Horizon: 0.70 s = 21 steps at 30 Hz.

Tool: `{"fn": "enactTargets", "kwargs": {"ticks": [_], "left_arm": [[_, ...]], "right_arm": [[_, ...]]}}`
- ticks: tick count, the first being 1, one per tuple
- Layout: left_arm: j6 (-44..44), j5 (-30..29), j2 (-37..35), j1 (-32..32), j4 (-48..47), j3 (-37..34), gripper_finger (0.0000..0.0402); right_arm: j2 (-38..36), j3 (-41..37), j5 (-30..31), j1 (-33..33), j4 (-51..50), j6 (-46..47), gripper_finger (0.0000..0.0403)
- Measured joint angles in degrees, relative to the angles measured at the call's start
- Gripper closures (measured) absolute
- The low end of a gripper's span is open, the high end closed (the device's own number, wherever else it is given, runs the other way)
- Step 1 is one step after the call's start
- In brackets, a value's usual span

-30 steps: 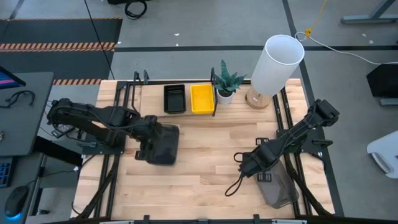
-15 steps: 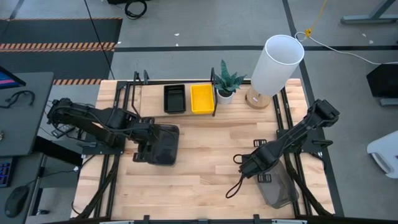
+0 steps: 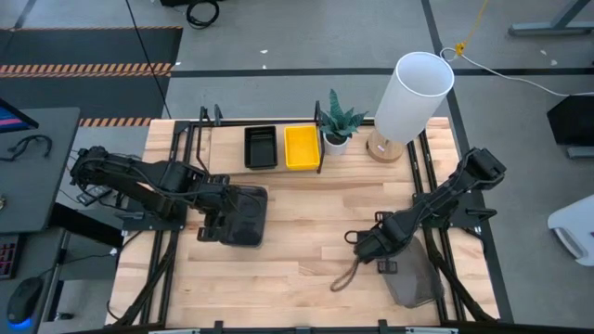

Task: Stack baskets on shelf by color
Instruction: Stack the bottom black bin on top of the top black bins

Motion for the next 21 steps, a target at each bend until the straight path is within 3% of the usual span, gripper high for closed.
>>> {"fn": "enactTargets", "kwargs": {"ticks": [3, 5, 11, 21], "left_arm": [[0.0, 0.0, 0.0, 0.0, 0.0, 0.0, 0.0260], [0.0, 0.0, 0.0, 0.0, 0.0, 0.0, 0.0260], [-1.2, 0.0, 0.0, 0.0, 0.0, 0.0, 0.0260], [-1.5, 0.0, 0.0, 0.0, 0.0, 0.0, 0.0260]], "right_arm": [[-0.1, -0.3, -1.1, -2.6, 1.6, 7.7, 0.0383], [-0.2, -0.2, -1.3, -4.1, 3.3, 13.0, 0.0393], [-0.2, -0.3, 1.0, -8.6, 2.1, 29.2, 0.0375], [-0.2, -0.3, 9.3, -10.7, 1.8, 37.1, 0.0360]]}}
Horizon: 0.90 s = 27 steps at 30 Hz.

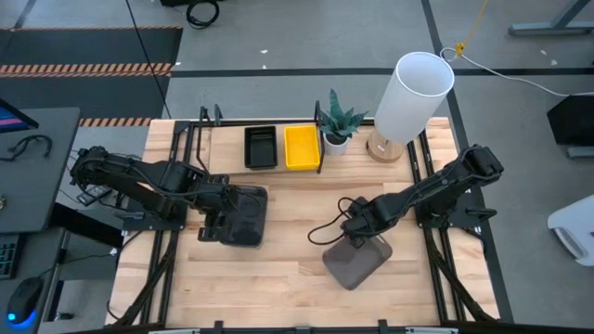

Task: Stack baskets on shelf by color
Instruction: Stack the bottom black bin on top of the top black bins

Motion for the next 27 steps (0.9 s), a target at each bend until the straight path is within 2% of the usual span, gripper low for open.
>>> {"fn": "enactTargets", "kwargs": {"ticks": [9, 13, 17, 22, 27], "left_arm": [[0.0, 0.0, 0.0, 0.0, 0.2, 0.0, 0.0260], [0.0, 0.0, 0.0, 0.0, 0.3, 0.0, 0.0260], [0.2, 0.0, 0.0, 0.0, 0.3, 0.0, 0.0260], [0.4, 0.0, 0.0, 0.0, 0.4, 0.0, 0.0260], [0.5, -1.1, 0.0, 0.0, 0.4, 0.0, 0.0260]], "right_arm": [[-1.8, 6.4, 1.0, 0.6, -8.5, -6.7, 0.0304], [-1.8, 9.9, 2.4, 0.6, -7.7, -19.8, 0.0274], [-1.8, 11.6, 2.5, 0.6, 1.6, -34.8, 0.0258], [-0.5, 11.8, 2.6, 3.1, 10.4, -52.5, 0.0257], [6.1, 15.0, 4.8, 6.3, 7.8, -62.5, 0.0257]]}}
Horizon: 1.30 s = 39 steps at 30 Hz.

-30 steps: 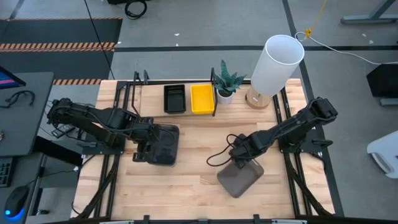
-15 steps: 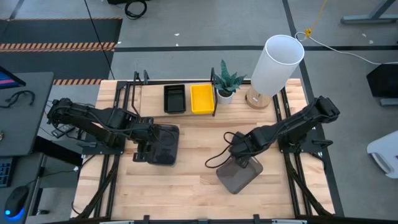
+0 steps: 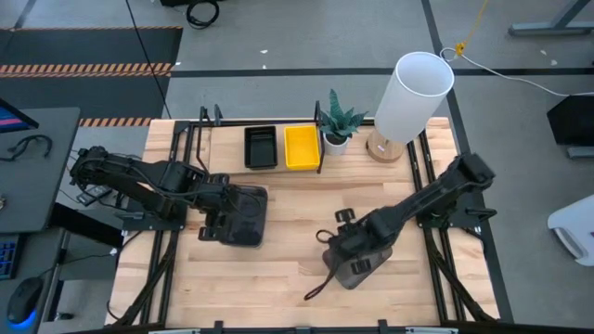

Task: Stack baskets on shelf by color
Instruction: Stack the bottom black bin on top of the top black bins

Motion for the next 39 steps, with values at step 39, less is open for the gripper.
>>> {"fn": "enactTargets", "kwargs": {"ticks": [39], "left_arm": [[-2.6, -0.2, 0.0, -3.1, -0.7, 0.0, 0.0260]], "right_arm": [[15.3, 12.5, -8.7, -19.5, -14.3, 29.5, 0.0313]]}}
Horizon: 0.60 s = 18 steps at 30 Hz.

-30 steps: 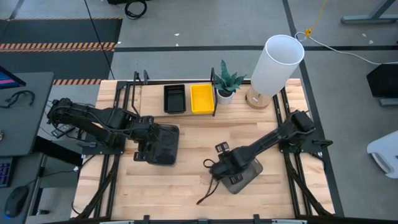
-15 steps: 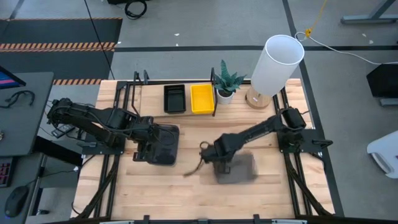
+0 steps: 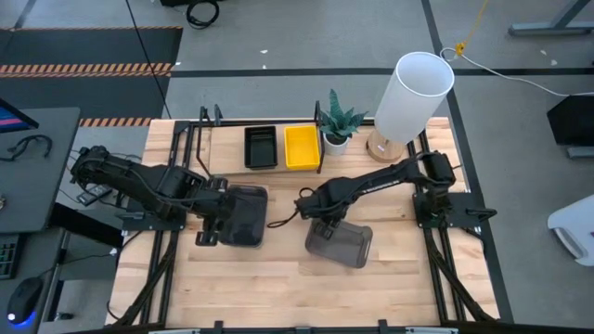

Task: Stack baskets on shelf by color
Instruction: Stack the bottom black bin on top of the top black bins

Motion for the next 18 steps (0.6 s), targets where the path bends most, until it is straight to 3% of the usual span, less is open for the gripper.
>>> {"fn": "enactTargets", "kwargs": {"ticks": [5, 10, 18], "left_arm": [[-0.9, 0.0, 0.0, -0.7, 0.0, 0.0, 0.0260], [-0.5, 0.0, 0.0, -0.7, 0.0, 0.0, 0.0260], [1.5, -0.7, 0.0, -0.6, 0.2, 0.0, 0.0260]], "right_arm": [[-5.5, 0.0, -0.3, -0.2, -1.3, -1.1, 0.0281], [-10.9, 0.0, 1.6, 1.5, 3.5, -16.5, 0.0264], [-5.8, 5.9, 8.5, 7.5, 7.3, -34.2, 0.0266]]}}
